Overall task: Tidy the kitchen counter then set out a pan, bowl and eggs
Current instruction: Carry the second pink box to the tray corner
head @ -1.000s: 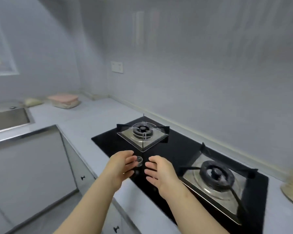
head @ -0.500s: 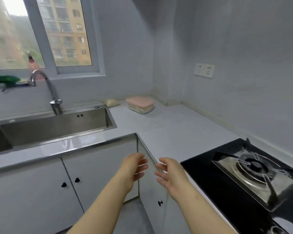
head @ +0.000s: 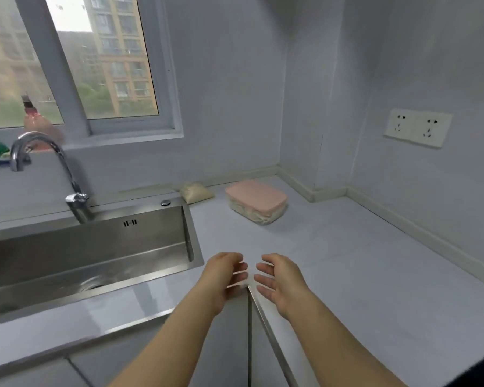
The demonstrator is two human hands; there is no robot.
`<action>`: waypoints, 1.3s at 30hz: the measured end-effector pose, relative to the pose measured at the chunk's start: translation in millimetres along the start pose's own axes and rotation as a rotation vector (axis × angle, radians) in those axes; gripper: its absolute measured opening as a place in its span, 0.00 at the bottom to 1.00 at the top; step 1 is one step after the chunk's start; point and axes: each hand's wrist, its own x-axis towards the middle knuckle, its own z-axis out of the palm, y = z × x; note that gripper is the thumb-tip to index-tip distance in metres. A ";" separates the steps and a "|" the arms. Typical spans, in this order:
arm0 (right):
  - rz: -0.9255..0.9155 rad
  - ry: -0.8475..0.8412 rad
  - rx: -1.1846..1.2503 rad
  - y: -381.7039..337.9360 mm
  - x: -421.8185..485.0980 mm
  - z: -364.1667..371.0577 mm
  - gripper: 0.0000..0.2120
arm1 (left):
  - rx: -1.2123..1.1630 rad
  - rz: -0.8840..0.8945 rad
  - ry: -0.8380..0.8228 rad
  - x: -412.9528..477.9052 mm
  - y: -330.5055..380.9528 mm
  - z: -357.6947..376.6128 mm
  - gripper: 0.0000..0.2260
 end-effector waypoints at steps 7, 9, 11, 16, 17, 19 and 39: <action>0.049 0.100 0.015 -29.9 96.0 24.4 0.10 | 0.073 0.010 -0.041 112.0 35.3 2.4 0.08; 0.054 0.166 0.032 -38.2 129.2 30.4 0.11 | 0.089 0.016 -0.047 151.0 46.3 4.1 0.08; 0.054 0.228 0.061 -47.6 158.7 36.5 0.11 | 0.109 0.015 -0.047 186.4 57.7 5.4 0.07; 0.024 0.367 0.092 -69.9 220.7 56.7 0.09 | 0.162 -0.009 -0.057 265.9 85.6 6.1 0.08; 0.017 0.387 0.089 -72.8 228.3 58.4 0.09 | 0.177 0.003 -0.041 277.4 90.5 6.7 0.10; 0.008 0.427 0.082 -78.4 247.7 59.8 0.12 | 0.219 0.012 -0.003 308.3 99.8 10.1 0.16; -0.111 0.436 0.090 -78.4 329.3 33.9 0.17 | -0.089 -0.153 0.031 436.8 114.3 34.1 0.16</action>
